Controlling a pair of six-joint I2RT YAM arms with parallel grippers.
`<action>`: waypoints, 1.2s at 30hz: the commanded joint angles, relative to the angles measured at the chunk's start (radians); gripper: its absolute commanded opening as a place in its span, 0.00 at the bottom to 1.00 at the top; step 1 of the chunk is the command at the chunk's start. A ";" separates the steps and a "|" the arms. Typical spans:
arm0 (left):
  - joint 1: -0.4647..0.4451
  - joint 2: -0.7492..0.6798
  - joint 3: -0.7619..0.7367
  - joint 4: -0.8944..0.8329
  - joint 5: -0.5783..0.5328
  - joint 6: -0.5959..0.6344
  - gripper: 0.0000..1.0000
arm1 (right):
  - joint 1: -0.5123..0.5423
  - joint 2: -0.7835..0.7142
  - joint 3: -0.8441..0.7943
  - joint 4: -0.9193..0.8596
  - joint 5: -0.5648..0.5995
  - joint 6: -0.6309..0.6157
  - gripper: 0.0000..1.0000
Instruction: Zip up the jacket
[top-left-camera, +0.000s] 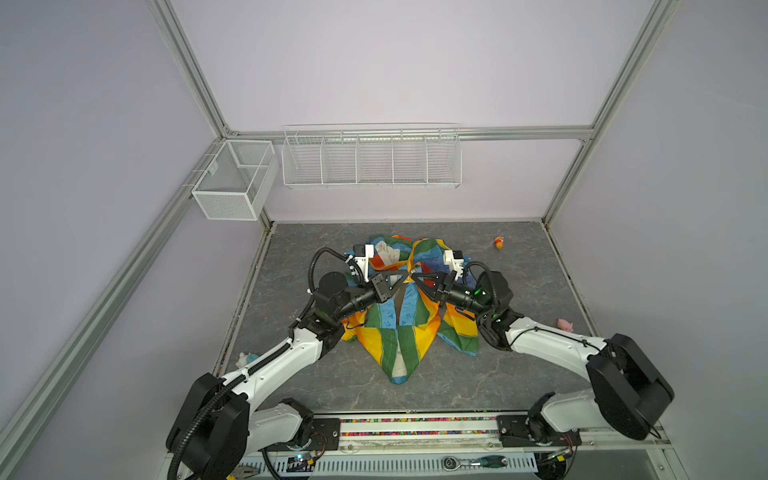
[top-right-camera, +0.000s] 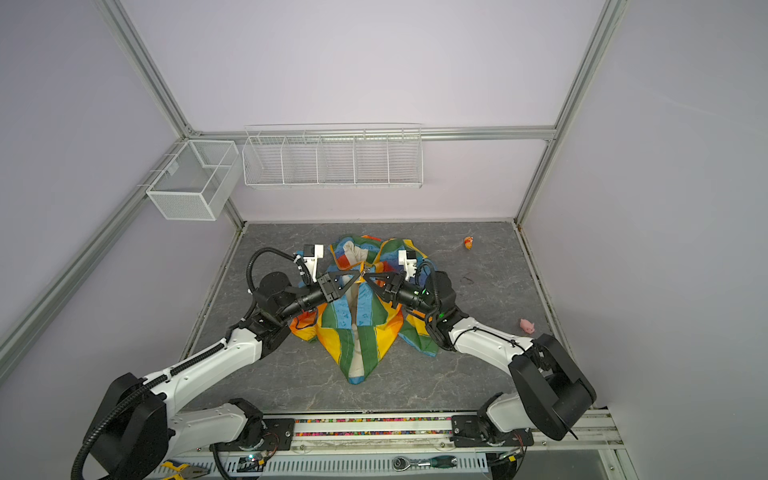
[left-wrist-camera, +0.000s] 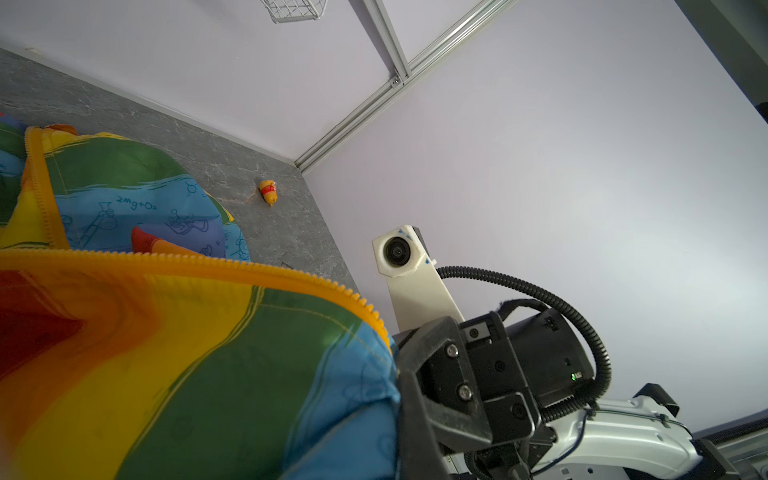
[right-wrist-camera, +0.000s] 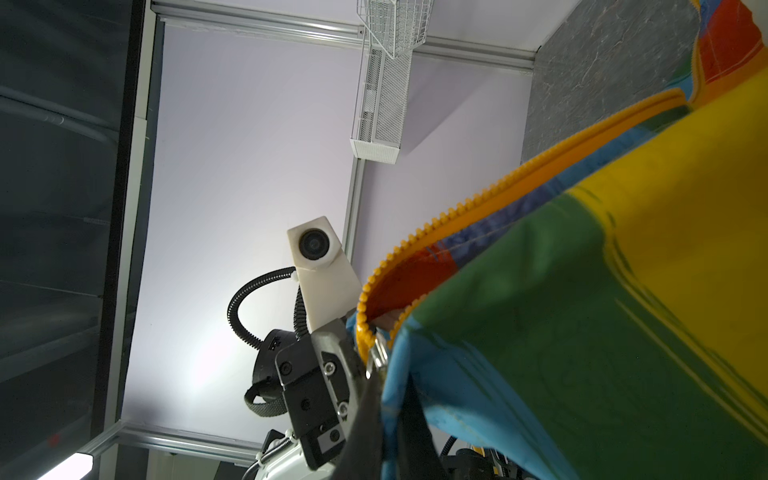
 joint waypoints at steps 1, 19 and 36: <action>-0.003 -0.002 0.045 -0.047 0.049 -0.035 0.00 | 0.002 -0.026 -0.017 0.013 0.011 -0.047 0.07; -0.004 -0.017 0.031 -0.057 0.141 -0.212 0.00 | 0.009 -0.157 -0.003 -0.221 0.193 -0.278 0.06; -0.038 -0.011 0.001 -0.072 0.147 -0.219 0.00 | 0.011 -0.159 -0.012 -0.191 0.306 -0.263 0.06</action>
